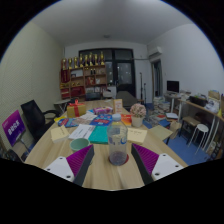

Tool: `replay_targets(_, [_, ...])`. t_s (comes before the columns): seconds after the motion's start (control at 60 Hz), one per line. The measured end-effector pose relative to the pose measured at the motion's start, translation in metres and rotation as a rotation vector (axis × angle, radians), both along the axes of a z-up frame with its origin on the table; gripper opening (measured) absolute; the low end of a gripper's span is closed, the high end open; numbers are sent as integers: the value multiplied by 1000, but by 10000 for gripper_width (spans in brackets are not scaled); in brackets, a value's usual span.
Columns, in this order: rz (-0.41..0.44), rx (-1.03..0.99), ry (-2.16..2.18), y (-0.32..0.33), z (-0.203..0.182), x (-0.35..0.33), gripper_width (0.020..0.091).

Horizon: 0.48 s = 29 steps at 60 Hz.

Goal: Pour water

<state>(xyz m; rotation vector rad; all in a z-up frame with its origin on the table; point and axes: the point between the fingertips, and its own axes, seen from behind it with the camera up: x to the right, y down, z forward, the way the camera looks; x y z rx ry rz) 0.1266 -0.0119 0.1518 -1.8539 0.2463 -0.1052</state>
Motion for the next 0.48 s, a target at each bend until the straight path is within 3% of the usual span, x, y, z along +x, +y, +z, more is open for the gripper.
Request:
replay_targets(0.25, [-64, -10, -66, -137, 63, -82, 835])
replay_targets(0.483, [-134, -71, -20, -248, 85, -161, 819])
